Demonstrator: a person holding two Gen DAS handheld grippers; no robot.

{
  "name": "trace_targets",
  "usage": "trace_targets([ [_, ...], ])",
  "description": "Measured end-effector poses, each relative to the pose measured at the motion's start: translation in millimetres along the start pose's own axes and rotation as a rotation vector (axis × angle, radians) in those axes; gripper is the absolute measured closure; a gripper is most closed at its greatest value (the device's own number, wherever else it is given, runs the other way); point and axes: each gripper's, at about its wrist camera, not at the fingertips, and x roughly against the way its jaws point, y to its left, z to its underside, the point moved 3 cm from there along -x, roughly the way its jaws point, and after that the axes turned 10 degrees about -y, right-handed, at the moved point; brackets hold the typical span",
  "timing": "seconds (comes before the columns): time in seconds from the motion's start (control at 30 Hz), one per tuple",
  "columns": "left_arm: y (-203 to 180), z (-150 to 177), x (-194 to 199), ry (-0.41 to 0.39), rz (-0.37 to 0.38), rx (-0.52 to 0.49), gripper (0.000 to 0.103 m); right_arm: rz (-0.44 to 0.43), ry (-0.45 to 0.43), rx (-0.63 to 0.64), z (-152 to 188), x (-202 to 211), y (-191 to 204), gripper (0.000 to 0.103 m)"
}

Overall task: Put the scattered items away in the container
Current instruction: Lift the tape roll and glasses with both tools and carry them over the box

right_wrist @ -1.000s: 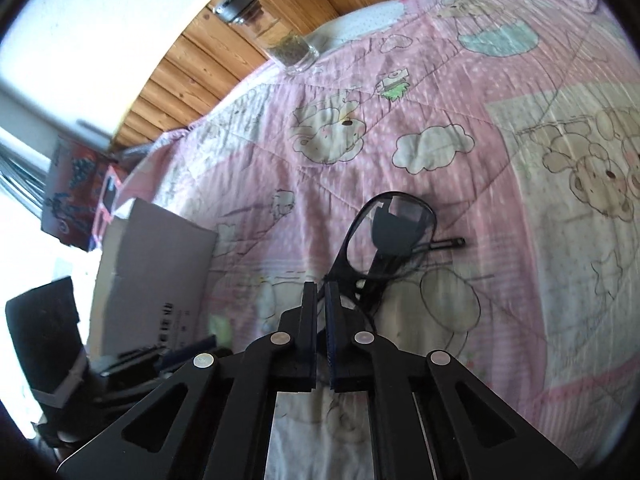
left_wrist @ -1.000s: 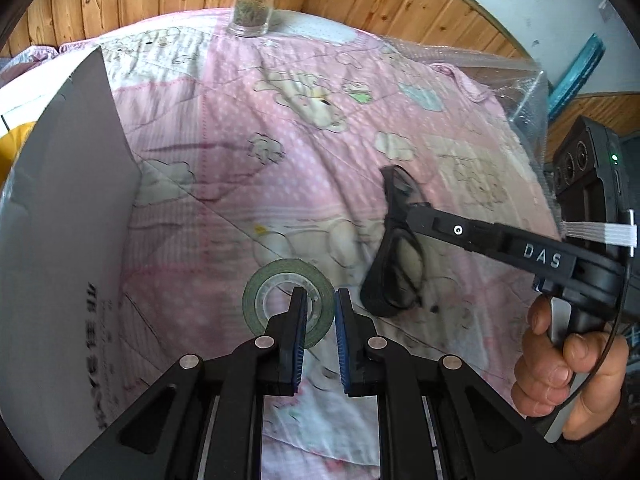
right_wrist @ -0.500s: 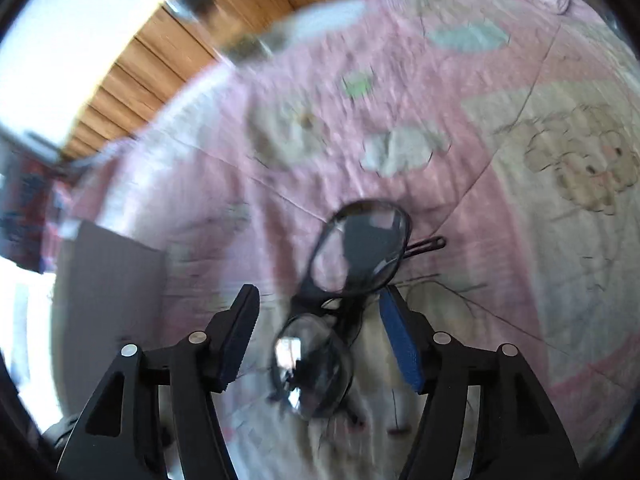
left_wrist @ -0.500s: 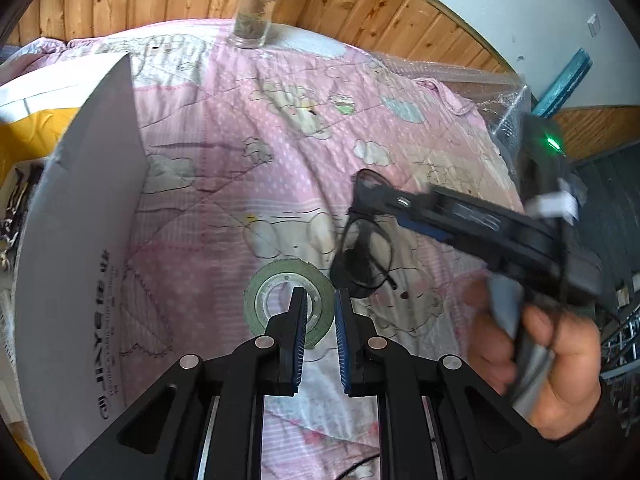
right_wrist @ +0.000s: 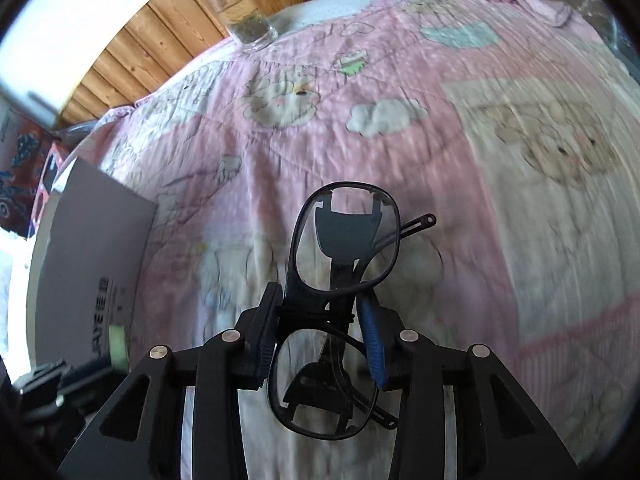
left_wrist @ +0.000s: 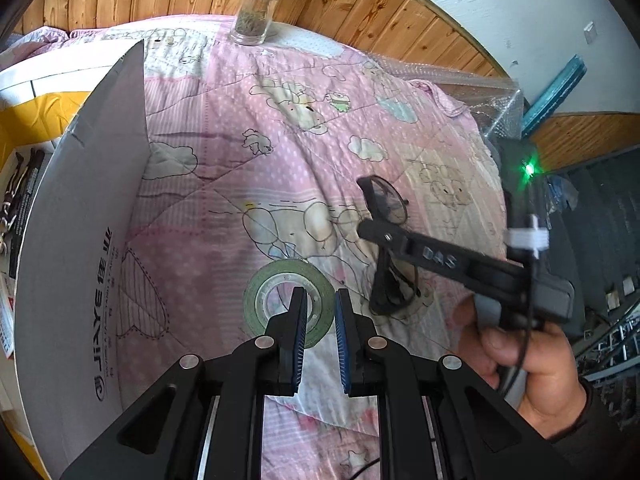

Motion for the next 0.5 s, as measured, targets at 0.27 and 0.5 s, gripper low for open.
trace_targets([
  [0.27,-11,20,17,0.006,0.001,-0.022,0.089,-0.012,0.011,-0.006,33,27,7,0.064],
  [0.5,-17,41,36,-0.001,-0.01,-0.038,0.089,-0.016,0.011,0.02,59,50,17,0.064],
])
